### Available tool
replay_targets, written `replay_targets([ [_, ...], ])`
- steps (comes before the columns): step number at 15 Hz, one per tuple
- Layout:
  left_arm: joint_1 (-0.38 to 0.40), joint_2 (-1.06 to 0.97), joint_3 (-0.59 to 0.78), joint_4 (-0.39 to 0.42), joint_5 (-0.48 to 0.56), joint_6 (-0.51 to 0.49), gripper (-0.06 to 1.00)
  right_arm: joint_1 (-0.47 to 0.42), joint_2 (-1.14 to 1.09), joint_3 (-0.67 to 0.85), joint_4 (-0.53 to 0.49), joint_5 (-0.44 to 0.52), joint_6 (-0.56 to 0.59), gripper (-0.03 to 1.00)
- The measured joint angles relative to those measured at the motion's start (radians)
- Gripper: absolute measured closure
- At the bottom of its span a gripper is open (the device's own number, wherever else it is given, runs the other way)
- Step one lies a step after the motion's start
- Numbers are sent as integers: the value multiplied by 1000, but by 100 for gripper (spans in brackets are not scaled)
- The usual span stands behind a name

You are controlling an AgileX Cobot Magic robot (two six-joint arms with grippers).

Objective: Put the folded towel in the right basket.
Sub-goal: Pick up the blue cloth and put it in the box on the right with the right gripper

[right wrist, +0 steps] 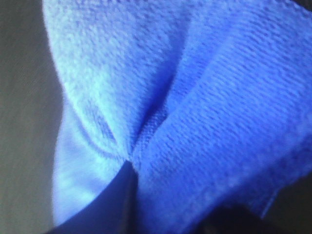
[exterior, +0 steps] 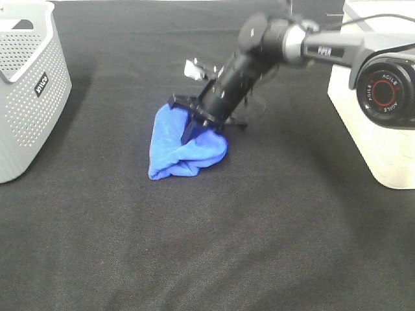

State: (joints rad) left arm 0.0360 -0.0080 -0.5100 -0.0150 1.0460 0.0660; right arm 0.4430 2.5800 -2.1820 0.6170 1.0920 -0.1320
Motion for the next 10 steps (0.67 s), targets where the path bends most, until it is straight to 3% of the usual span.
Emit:
replay_targets([
  [2,0,0,0,0,0,0,-5,-31,-27,-156,-30,109,0,73],
  [3,0,0,0,0,0,0,-5,-31,-27,-156,-30,109,0,73],
  [5,0,0,0,0,0,0,-5,-107,-100,-349,-49,113,8,73],
  [7,0,0,0,0,0,0,-5,-181,-202,-370,-67,117,11,73],
  [10,0,0,0,0,0,0,-5,-324,-371,-372,-172,122,11,73],
])
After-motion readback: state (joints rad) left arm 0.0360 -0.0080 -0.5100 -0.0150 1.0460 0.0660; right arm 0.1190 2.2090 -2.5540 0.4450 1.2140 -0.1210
